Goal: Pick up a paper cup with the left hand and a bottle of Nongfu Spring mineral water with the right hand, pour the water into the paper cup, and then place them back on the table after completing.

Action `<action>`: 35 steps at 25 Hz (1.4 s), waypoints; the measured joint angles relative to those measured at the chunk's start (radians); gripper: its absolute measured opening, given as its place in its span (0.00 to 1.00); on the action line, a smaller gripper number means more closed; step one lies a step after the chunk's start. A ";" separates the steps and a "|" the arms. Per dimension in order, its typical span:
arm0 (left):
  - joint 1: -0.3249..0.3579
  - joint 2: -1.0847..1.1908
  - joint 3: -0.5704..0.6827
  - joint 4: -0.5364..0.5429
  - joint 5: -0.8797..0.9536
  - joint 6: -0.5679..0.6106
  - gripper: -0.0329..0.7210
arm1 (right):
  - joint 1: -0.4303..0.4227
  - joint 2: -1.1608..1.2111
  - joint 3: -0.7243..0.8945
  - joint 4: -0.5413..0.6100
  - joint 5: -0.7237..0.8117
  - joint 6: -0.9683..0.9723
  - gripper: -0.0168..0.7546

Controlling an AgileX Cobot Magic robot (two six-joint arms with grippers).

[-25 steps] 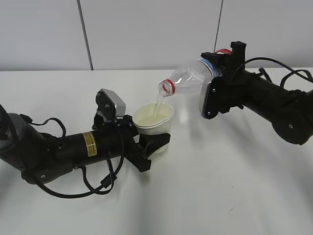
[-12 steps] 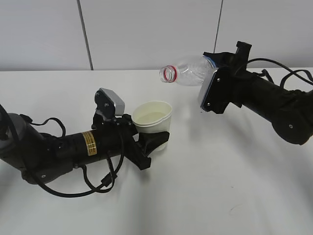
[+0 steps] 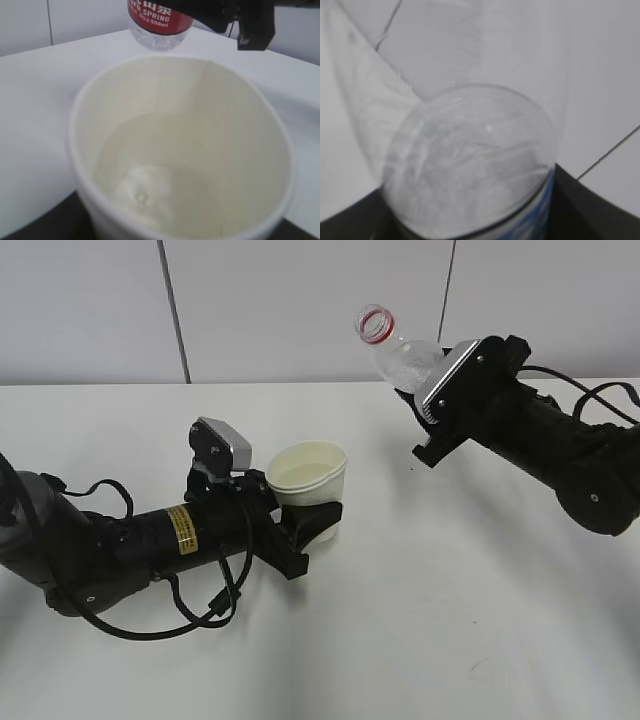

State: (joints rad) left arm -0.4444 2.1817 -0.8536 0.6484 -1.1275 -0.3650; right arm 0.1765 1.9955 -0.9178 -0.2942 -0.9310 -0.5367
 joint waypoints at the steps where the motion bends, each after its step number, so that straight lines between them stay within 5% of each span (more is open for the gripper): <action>1: 0.000 0.000 0.000 -0.003 0.000 0.000 0.54 | 0.000 0.000 0.000 0.000 0.002 0.050 0.58; 13: 0.000 0.000 0.000 -0.087 0.000 0.000 0.54 | 0.000 0.000 0.000 0.000 0.068 0.592 0.58; 22: 0.020 0.000 0.000 -0.159 0.000 0.000 0.54 | 0.000 0.000 0.000 0.000 0.085 0.657 0.58; 35: 0.186 0.000 0.001 -0.178 0.048 0.000 0.54 | 0.000 0.000 0.000 0.000 0.085 0.669 0.58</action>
State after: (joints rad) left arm -0.2589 2.1817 -0.8528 0.4708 -1.0792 -0.3650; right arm 0.1765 1.9955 -0.9178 -0.2942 -0.8461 0.1321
